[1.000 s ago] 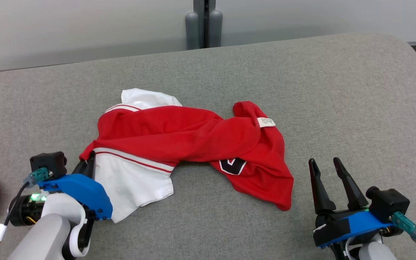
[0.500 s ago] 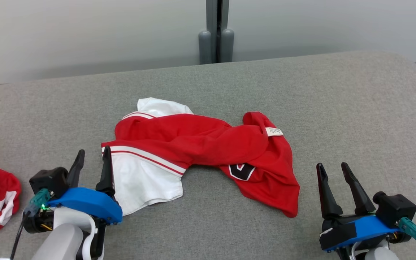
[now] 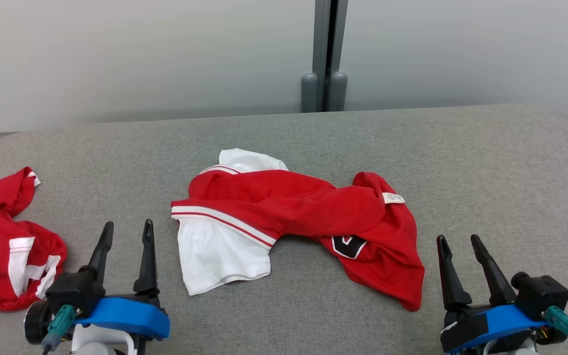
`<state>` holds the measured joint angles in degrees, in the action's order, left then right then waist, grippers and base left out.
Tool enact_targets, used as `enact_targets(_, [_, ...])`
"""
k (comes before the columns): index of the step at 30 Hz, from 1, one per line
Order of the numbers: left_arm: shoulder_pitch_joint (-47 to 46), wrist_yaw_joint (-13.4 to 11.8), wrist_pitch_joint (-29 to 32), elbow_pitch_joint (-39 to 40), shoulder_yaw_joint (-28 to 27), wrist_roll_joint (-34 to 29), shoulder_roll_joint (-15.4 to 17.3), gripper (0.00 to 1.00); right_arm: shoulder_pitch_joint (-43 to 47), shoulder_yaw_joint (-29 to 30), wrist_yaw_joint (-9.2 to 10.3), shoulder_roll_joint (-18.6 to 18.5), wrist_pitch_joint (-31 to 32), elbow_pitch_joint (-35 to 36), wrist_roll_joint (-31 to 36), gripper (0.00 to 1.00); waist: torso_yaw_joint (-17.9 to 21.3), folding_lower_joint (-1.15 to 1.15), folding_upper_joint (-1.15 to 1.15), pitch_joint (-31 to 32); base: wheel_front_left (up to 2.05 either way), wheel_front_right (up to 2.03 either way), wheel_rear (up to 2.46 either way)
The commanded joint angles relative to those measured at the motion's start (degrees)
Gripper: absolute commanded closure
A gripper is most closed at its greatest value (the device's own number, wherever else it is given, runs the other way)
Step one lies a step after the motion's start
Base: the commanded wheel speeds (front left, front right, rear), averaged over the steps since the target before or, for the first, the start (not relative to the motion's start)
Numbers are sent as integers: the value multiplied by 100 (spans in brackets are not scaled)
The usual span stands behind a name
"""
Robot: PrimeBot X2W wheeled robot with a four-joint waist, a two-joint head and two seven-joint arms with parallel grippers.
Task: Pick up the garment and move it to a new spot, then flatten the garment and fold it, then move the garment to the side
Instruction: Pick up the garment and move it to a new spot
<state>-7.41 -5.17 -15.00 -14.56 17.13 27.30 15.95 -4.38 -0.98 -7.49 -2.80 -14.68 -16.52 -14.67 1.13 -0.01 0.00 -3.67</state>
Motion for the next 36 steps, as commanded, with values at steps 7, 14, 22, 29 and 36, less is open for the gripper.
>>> enact_targets(7, [388, 99, -25, 103, -538, -457, -193, 0, 120, -23, -1, -17, 138, -26, 24, 0, 15, 1, 0, 113, 0, 0, 0])
enact_targets(14, [388, 307, -26, 41, -772, -647, -392, 0, -37, 91, -1, -18, 472, -27, 113, 0, -29, 1, 0, 65, 0, 0, 0])
enact_targets(22, [266, 514, -26, -11, -860, -799, -528, 0, -897, 518, -1, -15, 1916, -283, 35, 0, -99, 1, 0, -81, 0, 0, 0])
enact_targets(29, [82, 667, -26, -5, -891, -933, -603, 0, -1960, 765, -1, -16, 3351, -1201, 141, 0, -267, 1, 0, -361, 0, 0, 0])
enact_targets(36, [-108, 758, -26, -48, -928, -1031, -666, 0, -2623, 965, -1, -17, 3821, -2278, 538, 0, -487, 1, 0, -601, 0, 0, 0])
